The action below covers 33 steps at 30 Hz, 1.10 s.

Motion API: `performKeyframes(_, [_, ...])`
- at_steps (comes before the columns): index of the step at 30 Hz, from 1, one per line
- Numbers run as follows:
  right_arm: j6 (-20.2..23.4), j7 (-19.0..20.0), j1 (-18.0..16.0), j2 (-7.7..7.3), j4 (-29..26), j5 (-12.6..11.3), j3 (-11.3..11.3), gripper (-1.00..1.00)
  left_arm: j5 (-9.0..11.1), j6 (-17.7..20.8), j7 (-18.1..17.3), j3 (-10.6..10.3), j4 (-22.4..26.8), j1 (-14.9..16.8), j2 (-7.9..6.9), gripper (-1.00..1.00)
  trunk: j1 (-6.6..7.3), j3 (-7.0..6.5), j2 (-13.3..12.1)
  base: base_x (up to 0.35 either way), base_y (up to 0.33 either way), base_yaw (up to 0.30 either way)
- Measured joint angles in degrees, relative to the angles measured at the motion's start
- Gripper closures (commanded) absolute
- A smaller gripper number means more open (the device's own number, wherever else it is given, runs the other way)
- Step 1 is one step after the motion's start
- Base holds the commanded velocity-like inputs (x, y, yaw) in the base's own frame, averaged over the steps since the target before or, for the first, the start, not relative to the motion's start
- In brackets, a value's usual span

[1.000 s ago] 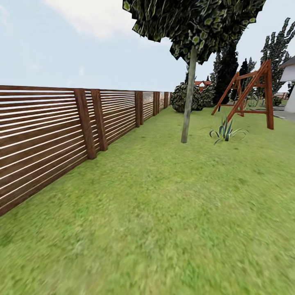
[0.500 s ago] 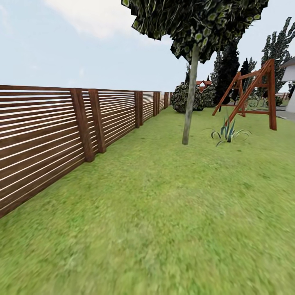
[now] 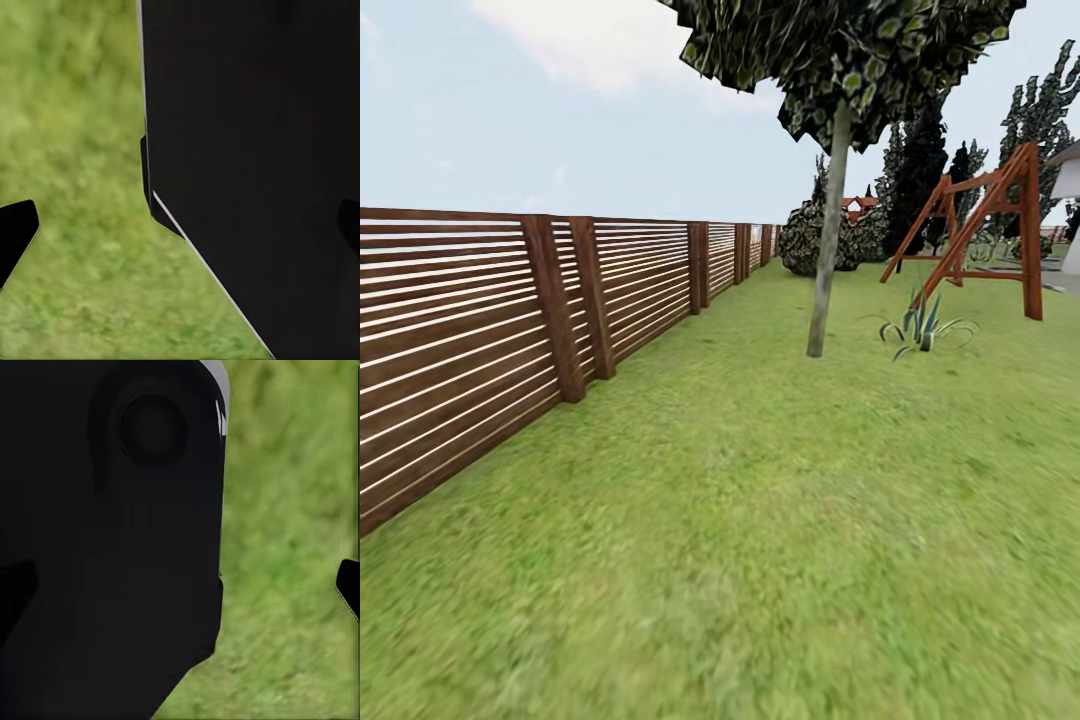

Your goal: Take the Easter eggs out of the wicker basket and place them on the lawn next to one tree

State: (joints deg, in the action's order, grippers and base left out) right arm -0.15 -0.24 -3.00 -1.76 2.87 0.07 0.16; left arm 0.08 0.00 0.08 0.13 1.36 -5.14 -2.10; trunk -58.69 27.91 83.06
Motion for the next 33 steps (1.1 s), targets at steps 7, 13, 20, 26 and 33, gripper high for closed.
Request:
performKeyframes(7, [0.0,0.0,0.0,0.00,0.0,0.0,0.0,-1.00,0.0,0.0,0.0,0.0,0.0,0.0,0.00,-1.00,0.00,0.00,0.0,0.334,0.000,0.000])
performKeyframes(13, [0.0,0.0,0.0,0.00,0.0,0.0,0.0,-1.00,0.0,0.0,0.0,0.0,0.0,0.0,0.01,-1.00,0.00,0.00,0.0,0.333,0.000,0.000])
performKeyframes(20, [0.0,0.0,0.0,0.00,0.0,0.0,0.0,-1.00,0.0,0.0,0.0,0.0,0.0,0.0,-0.01,-1.00,0.00,0.00,0.0,0.334,0.000,0.000])
performKeyframes(26, [0.0,0.0,0.0,0.00,0.0,0.0,0.0,-1.00,0.0,0.0,0.0,0.0,0.0,0.0,0.01,-1.00,0.00,0.00,0.0,0.334,0.000,0.000])
performKeyframes(33, [0.0,0.0,0.0,0.00,0.0,-0.1,0.0,-1.00,0.0,0.0,0.0,0.0,0.0,0.0,0.00,-1.00,0.00,0.00,0.0,0.334,0.000,0.000])
